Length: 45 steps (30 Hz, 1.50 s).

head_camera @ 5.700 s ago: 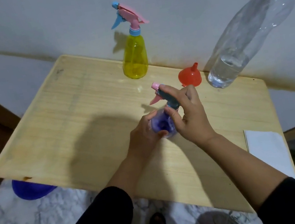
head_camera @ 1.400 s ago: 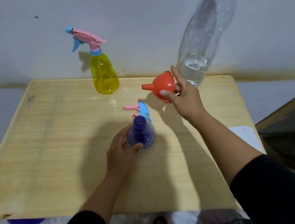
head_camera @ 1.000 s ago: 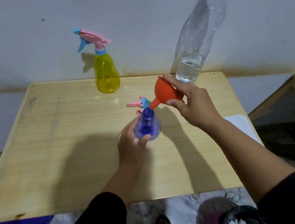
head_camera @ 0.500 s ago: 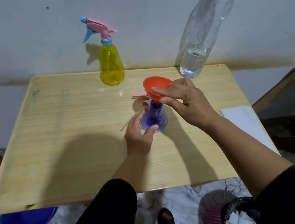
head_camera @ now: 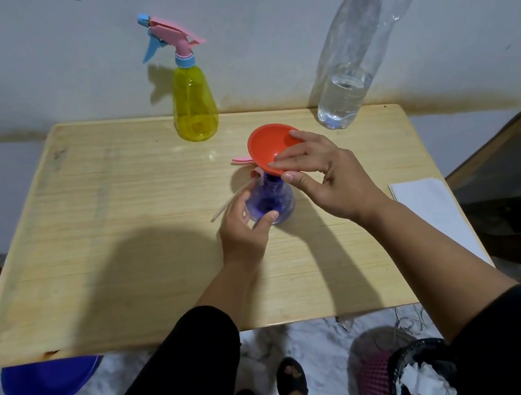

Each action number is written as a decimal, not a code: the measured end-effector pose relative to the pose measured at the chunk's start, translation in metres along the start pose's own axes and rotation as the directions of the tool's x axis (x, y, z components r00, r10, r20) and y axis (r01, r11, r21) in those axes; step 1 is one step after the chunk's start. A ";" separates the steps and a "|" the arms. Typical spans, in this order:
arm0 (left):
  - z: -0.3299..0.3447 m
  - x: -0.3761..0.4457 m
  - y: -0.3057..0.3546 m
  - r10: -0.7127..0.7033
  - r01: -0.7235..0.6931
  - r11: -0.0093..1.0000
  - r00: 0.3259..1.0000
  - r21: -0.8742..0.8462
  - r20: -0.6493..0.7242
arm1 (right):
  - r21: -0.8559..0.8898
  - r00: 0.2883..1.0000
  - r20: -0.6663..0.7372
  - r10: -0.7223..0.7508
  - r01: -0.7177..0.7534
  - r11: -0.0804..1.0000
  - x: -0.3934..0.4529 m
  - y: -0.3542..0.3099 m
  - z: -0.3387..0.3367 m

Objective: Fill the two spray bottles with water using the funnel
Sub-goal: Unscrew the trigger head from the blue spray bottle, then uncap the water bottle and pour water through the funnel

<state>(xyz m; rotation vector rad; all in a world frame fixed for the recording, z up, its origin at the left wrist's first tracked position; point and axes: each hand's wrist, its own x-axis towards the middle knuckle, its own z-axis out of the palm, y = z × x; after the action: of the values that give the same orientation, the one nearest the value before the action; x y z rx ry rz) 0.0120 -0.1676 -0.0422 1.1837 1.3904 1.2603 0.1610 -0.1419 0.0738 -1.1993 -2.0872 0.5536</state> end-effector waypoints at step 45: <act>0.011 0.076 0.308 0.096 -0.399 0.157 0.916 0.903 0.388 | -0.702 0.807 -0.073 0.587 -0.459 0.544 0.068 -0.092 -0.181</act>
<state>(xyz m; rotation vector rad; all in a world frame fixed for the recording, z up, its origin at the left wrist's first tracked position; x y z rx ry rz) 0.0371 -0.0824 0.2627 2.4604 1.8887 0.1413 0.2125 -0.1209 0.2809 -2.3581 -2.1158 0.0821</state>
